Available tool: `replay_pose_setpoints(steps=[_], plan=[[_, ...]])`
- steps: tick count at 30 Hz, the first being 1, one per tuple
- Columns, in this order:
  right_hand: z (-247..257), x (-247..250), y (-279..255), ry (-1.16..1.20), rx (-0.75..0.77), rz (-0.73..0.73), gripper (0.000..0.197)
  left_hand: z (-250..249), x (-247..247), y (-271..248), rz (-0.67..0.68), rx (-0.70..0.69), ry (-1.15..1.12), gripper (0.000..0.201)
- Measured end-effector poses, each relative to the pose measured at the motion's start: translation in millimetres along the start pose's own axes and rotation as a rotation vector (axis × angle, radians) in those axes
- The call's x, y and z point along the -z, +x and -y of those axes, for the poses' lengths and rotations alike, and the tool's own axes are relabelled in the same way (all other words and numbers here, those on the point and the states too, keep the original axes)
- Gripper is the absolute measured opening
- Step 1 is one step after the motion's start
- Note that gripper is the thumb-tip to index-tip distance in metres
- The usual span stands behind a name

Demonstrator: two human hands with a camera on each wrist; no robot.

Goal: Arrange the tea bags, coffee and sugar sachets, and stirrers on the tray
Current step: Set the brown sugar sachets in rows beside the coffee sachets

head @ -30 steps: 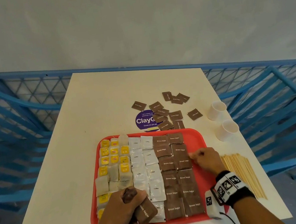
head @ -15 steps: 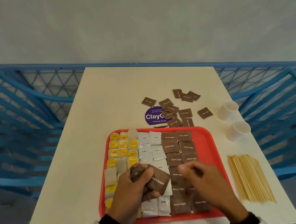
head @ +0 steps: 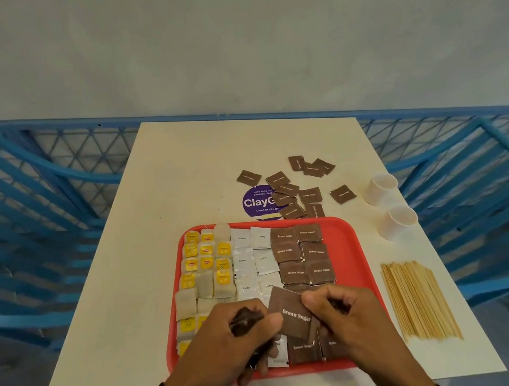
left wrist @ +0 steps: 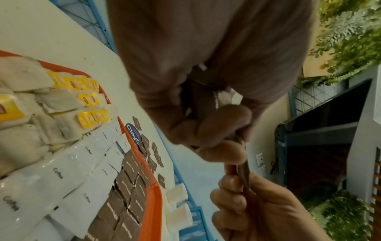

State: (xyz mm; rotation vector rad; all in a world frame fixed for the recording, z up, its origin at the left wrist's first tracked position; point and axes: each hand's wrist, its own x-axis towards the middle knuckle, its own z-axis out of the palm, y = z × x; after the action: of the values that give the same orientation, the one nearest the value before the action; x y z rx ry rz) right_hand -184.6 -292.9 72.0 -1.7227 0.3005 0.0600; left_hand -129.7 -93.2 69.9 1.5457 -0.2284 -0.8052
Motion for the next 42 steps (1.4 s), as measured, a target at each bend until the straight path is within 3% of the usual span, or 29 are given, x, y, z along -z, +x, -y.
replay_pose_setpoints(steps=[6, 11, 16, 21, 27, 33, 39, 42], plan=[[-17.5, -7.7, -5.8, 0.184, -0.184, 0.032, 0.013, 19.0, -1.4, -0.6, -0.037, 0.027, 0.042, 0.027], [-80.9, 24.5, 37.8, -0.099, -0.284, -0.157, 0.019, 36.7, 13.4, -3.7, -0.171, 0.133, 0.015, 0.024], [-105.8, 30.9, 74.3, -0.265, -0.346, -0.08, 0.027, 41.5, 21.8, -5.2, -0.295, 0.178, -0.06, 0.022], [-103.4, 26.1, 74.3, -0.527, -0.298, -0.271, 0.021, 38.5, 20.7, -4.6, -0.298, 0.189, -0.088, 0.023], [-107.9, 22.4, 60.8, -0.602, -0.279, -0.188, 0.016, 35.0, 14.4, -0.2, -0.262, 0.243, -0.375, 0.03], [-115.0, 9.5, 67.5, -0.607, -0.3, -0.15, 0.02, 33.9, 11.5, 2.6, -0.221, 0.237, -0.351, 0.034], [-106.7, 13.0, 59.9, -0.613, -0.234, -0.199, 0.021, 34.1, 17.6, 2.7, -0.219, 0.233, -0.505, 0.025], [-81.4, 11.2, 47.2, -0.6, -0.129, -0.168, 0.015, 30.0, 20.8, 3.0, -0.168, 0.232, -0.63, 0.032]])
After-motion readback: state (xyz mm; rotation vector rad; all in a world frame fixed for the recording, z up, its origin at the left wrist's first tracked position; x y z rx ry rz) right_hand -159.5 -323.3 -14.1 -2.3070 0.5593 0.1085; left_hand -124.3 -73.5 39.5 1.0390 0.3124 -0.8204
